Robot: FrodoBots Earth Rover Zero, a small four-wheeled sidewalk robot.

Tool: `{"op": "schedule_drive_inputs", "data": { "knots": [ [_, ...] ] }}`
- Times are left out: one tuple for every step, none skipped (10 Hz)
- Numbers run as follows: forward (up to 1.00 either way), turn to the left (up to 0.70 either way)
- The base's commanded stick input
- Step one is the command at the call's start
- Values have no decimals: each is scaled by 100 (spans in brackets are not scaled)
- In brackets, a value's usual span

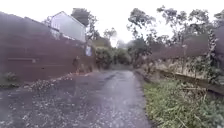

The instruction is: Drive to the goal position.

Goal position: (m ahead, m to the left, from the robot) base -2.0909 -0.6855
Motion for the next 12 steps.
{"op": "schedule_drive_inputs", "data": {
  "knots": [
    [37, 68],
    [38, 23],
    [38, 23],
    [38, 22],
    [38, 19],
    [38, 6],
    [38, 2],
    [39, 2],
    [39, 2],
    [35, 54],
    [33, 75],
    [33, 83]
  ]
}}
